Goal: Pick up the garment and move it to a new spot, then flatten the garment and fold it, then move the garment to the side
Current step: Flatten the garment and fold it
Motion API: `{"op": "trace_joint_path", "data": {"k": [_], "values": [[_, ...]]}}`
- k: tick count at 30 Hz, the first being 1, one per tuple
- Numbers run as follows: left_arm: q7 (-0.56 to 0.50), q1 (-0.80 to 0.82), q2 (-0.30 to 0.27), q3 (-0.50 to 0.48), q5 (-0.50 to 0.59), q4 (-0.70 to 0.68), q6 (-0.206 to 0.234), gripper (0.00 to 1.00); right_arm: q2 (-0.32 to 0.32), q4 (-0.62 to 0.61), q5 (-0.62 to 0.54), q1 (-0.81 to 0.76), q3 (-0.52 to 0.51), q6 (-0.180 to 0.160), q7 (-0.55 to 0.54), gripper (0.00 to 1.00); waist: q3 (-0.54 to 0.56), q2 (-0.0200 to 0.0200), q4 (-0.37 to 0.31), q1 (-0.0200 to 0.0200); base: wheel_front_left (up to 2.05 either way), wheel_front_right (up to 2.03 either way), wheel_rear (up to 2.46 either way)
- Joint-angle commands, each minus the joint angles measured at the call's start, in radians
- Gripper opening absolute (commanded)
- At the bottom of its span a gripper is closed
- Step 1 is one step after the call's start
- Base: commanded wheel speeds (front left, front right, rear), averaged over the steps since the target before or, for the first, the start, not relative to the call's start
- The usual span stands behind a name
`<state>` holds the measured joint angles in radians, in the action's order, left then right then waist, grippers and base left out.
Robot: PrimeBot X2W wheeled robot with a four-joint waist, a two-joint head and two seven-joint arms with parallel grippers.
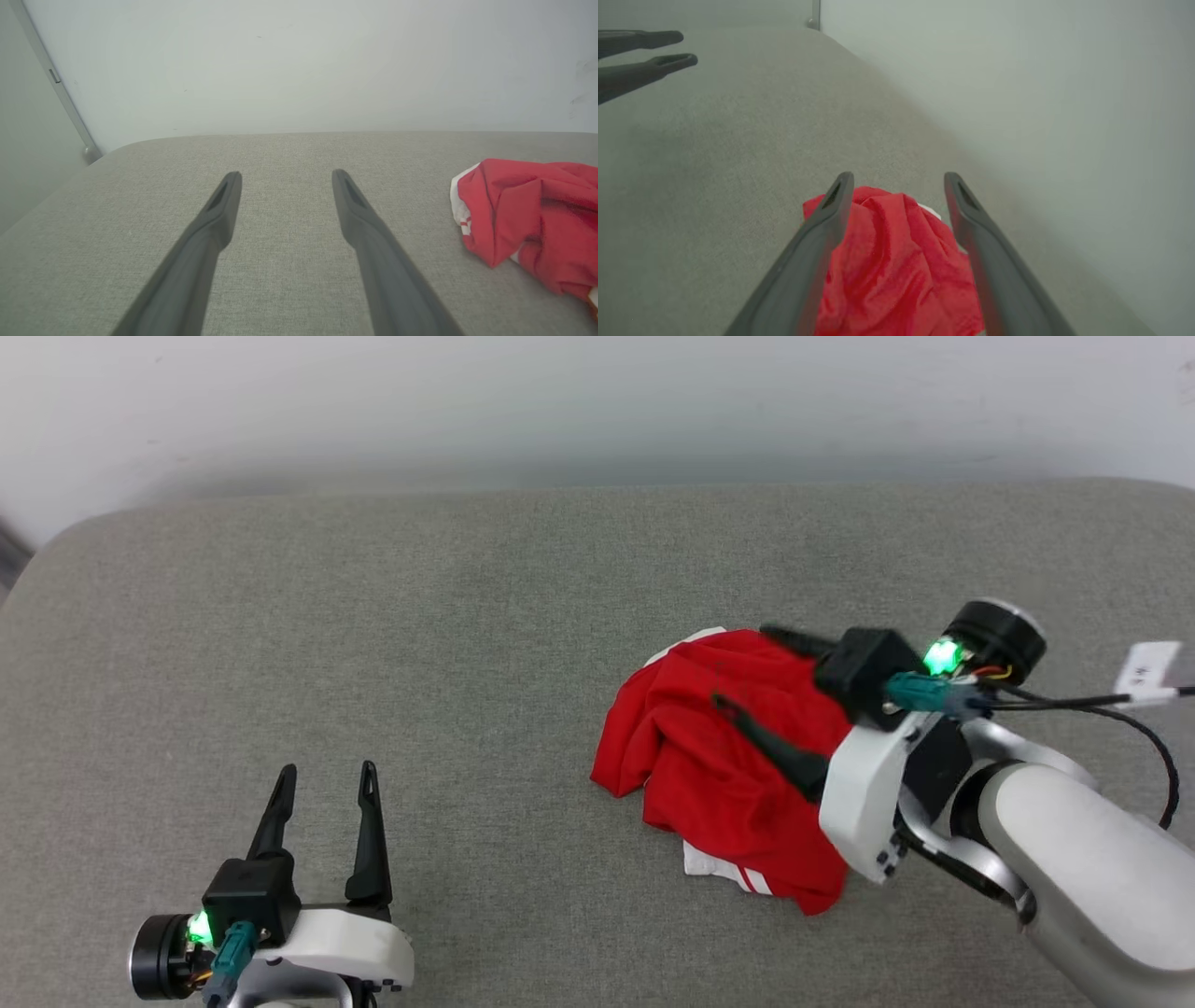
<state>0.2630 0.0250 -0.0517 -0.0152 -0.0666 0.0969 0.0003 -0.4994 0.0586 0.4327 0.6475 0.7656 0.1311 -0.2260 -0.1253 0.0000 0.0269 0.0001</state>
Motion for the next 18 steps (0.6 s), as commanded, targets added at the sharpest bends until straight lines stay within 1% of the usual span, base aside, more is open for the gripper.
{"op": "trace_joint_path", "data": {"k": [1,4,7,9,10,12,14,16,18], "values": [[0.003,0.013,0.001,-0.003,-0.004,-0.002,0.002,1.00,-0.029,-0.011,0.041,0.027,0.052,-0.001,-0.054,1.00,-0.008,0.0000,0.000,-0.0001,0.00,0.00,0.00],[0.003,0.029,0.001,-0.003,-0.006,-0.003,0.002,1.00,-0.098,-0.038,0.156,0.094,0.190,-0.001,-0.229,1.00,-0.027,0.0000,0.003,-0.0001,0.00,0.00,0.00],[0.003,0.041,0.001,0.004,-0.017,-0.004,0.006,1.00,-0.146,-0.050,0.251,0.145,0.311,-0.001,-0.373,1.00,-0.052,0.0000,0.008,-0.0001,0.00,0.00,0.00],[0.003,0.054,0.001,0.016,-0.023,-0.006,0.009,1.00,-0.177,-0.045,0.249,0.196,0.393,-0.001,-0.440,1.00,-0.072,0.0000,0.016,-0.0001,0.00,0.00,0.00],[0.003,0.059,0.001,0.020,-0.026,-0.007,0.010,1.00,-0.177,-0.041,0.269,0.205,0.431,-0.001,-0.463,1.00,-0.083,0.0000,0.018,-0.0001,0.00,0.00,0.00],[0.003,0.068,0.001,0.023,-0.031,-0.009,0.017,1.00,-0.161,-0.025,0.311,0.220,0.469,-0.001,-0.487,1.00,-0.104,0.0000,0.021,-0.0001,0.00,0.00,0.00],[0.003,0.078,0.001,0.029,-0.035,-0.010,0.021,1.00,-0.156,0.012,0.307,0.243,0.492,-0.001,-0.502,1.00,-0.126,0.0000,0.026,-0.0001,0.00,0.00,0.00],[0.003,0.088,0.001,0.034,-0.041,-0.013,0.025,1.00,-0.131,0.058,0.319,0.235,0.507,-0.001,-0.504,1.00,-0.147,0.0000,0.030,-0.0001,0.00,0.00,0.00],[0.003,0.096,0.001,0.042,-0.043,-0.013,0.027,1.00,-0.112,0.102,0.303,0.235,0.511,-0.001,-0.501,1.00,-0.165,0.0000,0.036,-0.0001,0.00,0.00,0.00]]}}
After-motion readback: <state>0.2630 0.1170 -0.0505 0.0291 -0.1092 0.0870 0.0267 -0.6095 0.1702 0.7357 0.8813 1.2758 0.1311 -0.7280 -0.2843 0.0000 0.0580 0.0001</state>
